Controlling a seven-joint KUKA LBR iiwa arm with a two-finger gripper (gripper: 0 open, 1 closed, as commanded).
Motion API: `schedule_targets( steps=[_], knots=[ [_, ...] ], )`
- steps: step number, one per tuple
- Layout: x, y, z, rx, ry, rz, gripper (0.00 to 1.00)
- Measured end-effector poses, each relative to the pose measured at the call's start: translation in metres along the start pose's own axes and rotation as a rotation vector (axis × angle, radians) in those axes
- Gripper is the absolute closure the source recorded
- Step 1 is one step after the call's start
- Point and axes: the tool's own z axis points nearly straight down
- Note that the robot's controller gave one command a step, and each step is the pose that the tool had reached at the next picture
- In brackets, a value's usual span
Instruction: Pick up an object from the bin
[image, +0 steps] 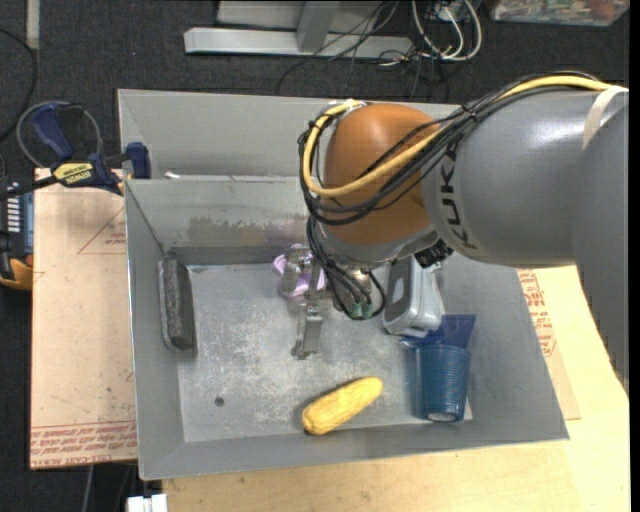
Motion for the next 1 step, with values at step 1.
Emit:
schedule_targets(
  steps=[1],
  knots=[
    [-0.0018, -0.0009, -0.0048, -0.001, -0.008, 0.004, 0.0]
  ],
)
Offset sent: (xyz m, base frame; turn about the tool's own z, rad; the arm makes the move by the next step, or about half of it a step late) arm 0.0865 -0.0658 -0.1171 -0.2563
